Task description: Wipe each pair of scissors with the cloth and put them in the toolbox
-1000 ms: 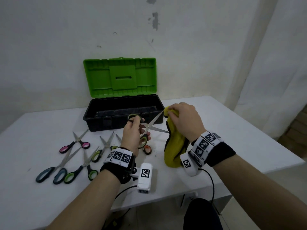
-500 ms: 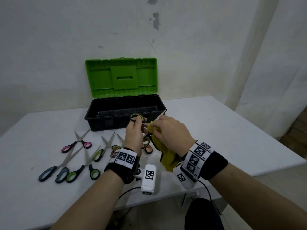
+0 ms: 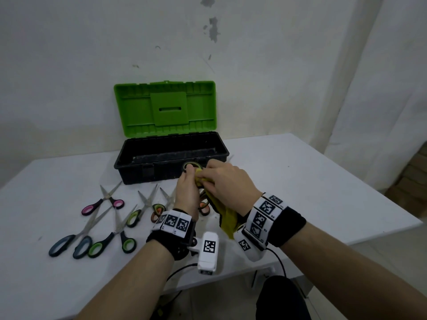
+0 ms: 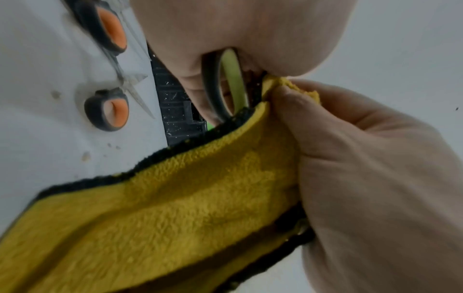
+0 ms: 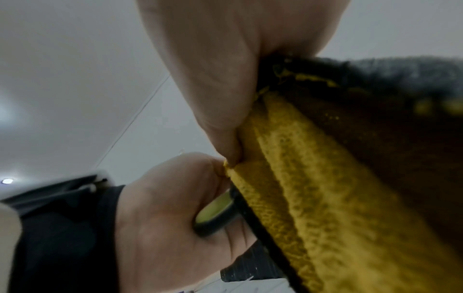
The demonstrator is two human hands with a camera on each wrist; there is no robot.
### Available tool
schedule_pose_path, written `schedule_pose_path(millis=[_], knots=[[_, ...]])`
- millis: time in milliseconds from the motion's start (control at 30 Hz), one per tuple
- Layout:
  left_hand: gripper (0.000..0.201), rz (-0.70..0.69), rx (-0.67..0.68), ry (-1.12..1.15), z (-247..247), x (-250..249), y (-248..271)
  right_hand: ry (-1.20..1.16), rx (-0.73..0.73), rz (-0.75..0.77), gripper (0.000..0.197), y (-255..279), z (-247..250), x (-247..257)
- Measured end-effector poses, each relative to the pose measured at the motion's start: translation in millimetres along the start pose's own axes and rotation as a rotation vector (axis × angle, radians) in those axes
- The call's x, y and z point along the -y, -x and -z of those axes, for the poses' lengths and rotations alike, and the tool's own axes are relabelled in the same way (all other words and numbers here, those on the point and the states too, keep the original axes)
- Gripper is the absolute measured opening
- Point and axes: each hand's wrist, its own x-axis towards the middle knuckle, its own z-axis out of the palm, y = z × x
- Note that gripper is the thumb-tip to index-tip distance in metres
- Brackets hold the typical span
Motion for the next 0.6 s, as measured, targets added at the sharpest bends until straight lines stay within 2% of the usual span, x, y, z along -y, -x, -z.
schedule_pose_path(millis=[133,267,433,600], knots=[[0.038,-0.002,-0.033,0.022,5.2,-1.9,-3.9,0.040,0.039,-0.070,0.024,-1.3,0.9,-5.3],[0.034,0.008,0.011,0.032,2.0,-0.6,-1.8,-0.003,0.005,-0.029,0.023,-3.1,0.5,-0.3],[0.036,0.005,0.021,0.066,2.1,-1.5,-1.8,0.017,0.023,-0.061,0.024,-3.9,-6.4,0.3],[0.043,0.040,0.036,0.103,2.6,2.1,-2.9,0.001,-0.053,0.018,0.023,-1.2,-5.8,2.7]])
